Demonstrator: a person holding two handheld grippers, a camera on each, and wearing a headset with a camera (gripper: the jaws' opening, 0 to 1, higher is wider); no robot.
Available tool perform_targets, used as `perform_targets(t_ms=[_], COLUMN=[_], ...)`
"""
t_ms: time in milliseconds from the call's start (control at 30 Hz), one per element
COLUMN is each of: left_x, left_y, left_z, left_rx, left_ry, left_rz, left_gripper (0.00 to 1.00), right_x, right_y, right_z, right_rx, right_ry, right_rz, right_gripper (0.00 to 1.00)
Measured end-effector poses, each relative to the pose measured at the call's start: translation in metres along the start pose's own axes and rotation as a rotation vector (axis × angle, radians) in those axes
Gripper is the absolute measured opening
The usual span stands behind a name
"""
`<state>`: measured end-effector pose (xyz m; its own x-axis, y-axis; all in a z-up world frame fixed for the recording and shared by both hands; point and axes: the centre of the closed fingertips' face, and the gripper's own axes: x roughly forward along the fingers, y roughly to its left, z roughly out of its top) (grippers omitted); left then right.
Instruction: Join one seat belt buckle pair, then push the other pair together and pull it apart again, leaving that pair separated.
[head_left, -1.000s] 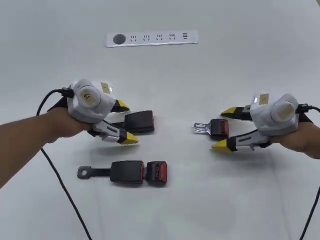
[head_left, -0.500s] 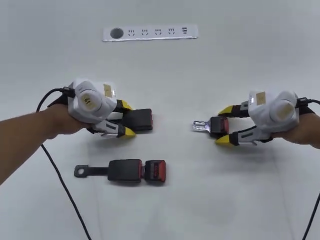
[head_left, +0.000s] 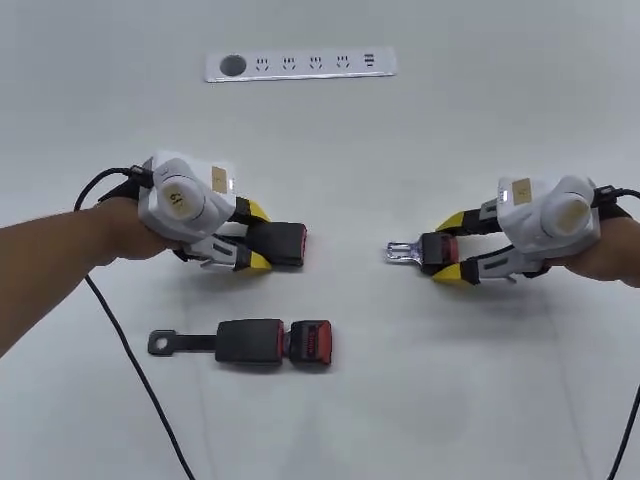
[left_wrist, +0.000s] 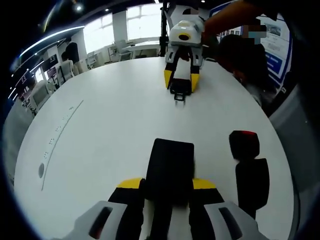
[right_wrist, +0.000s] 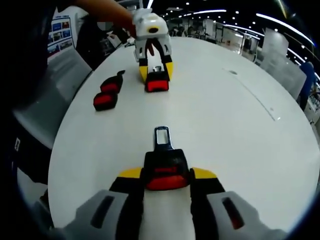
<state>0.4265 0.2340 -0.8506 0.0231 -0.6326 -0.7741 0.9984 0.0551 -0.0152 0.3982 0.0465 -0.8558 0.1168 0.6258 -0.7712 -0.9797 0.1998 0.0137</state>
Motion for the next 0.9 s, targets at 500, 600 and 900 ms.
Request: perform_targets(t_ms=[500,600,900], left_x=[0.0019,0.0024,0.0034], left_y=[0.0001,0.0001,-0.0012], left_z=[-0.0006,-0.0008,-0.0007], left_rx=[-0.015,-0.014,-0.014], left_ry=[0.001,0.004,0.015], left_rz=[0.016,0.016,0.014], left_gripper=[0.35,0.35,0.35], right_x=[-0.001,-0.0008,0.0045], right_y=[0.0002,-0.0002,-0.0006], right_z=[0.0016,0.0024,0.0096], right_rx=[0.024,0.031,0.017], right_ry=[-0.061,-0.073,-0.085], right_rz=[-0.005,-0.013,-0.021], right_gripper=[0.35,0.36,0.36])
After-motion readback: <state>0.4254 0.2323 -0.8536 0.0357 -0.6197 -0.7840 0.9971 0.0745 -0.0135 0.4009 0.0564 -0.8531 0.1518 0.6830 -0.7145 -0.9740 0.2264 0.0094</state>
